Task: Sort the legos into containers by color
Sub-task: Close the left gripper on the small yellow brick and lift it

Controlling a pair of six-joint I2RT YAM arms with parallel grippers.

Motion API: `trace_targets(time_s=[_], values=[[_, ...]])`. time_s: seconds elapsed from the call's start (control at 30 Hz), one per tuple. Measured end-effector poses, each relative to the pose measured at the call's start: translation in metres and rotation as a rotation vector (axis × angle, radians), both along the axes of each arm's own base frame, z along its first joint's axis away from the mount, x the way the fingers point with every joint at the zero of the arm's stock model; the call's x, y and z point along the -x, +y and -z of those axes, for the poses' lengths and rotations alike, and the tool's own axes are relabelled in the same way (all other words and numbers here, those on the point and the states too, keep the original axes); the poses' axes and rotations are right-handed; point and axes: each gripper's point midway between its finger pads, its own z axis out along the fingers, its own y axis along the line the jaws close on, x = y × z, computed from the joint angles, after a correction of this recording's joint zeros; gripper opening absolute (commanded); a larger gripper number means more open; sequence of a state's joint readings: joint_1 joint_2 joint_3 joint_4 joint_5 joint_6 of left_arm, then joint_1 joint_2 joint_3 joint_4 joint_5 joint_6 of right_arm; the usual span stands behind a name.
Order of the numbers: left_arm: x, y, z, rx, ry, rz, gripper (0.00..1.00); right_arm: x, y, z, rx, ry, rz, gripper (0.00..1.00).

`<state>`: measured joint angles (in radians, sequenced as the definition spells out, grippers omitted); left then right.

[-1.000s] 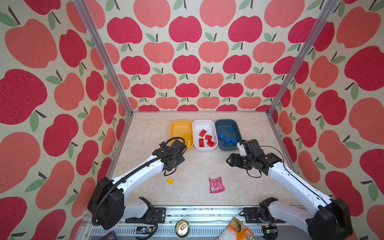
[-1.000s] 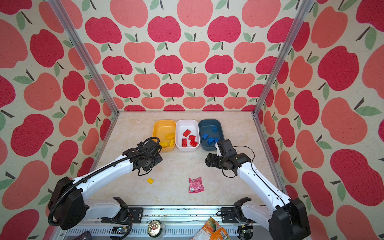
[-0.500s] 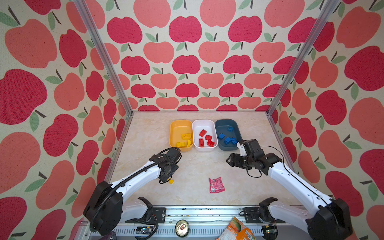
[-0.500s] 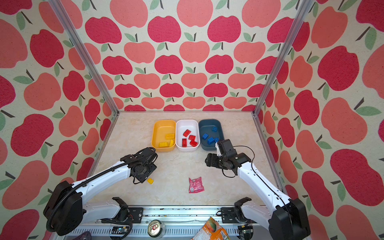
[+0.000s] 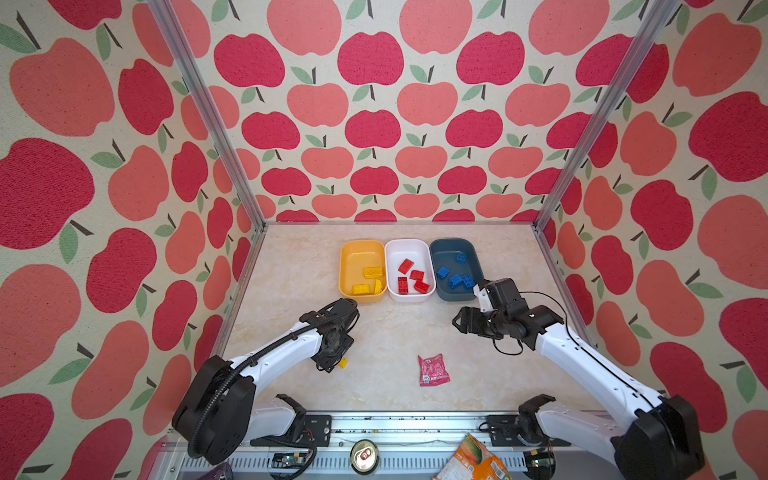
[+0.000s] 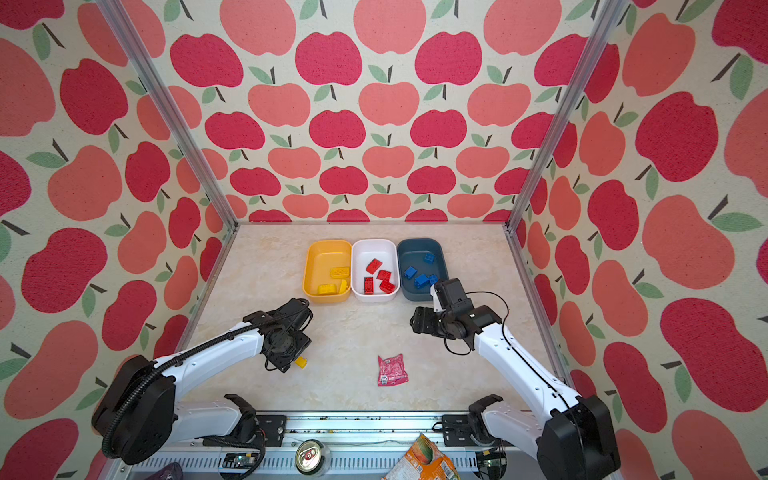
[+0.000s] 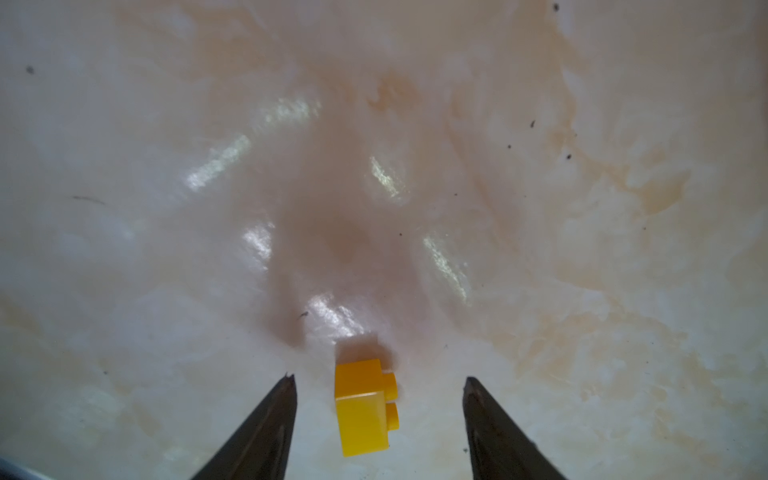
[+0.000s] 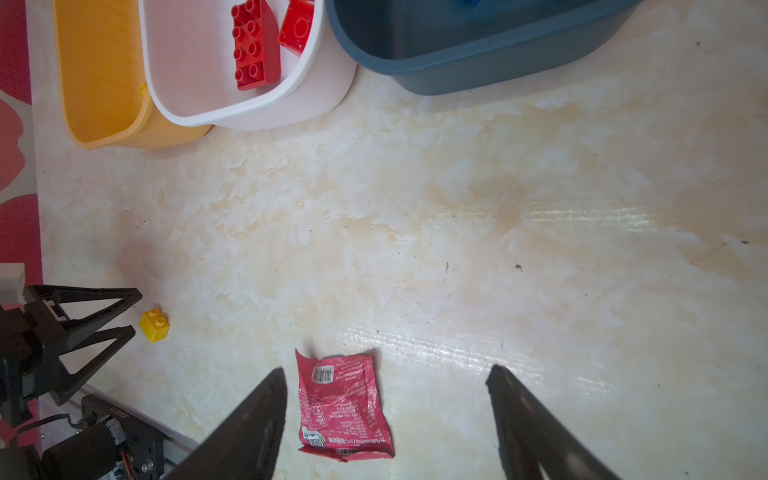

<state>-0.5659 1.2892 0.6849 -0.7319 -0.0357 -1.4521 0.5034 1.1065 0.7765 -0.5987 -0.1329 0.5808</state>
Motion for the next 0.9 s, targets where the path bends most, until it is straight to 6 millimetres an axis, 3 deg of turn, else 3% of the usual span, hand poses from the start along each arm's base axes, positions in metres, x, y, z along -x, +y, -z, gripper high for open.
trace_targets(time_s=[0.5,0.9], values=[[0.0,-0.007,0.011,0.026,0.043,0.005,0.54,0.0,0.0,0.003,0.006,0.011,0.0,0.79],[0.004,-0.008,0.017,0.025,0.076,0.007,0.4,-0.001,0.001,0.006,0.01,0.017,0.0,0.79]])
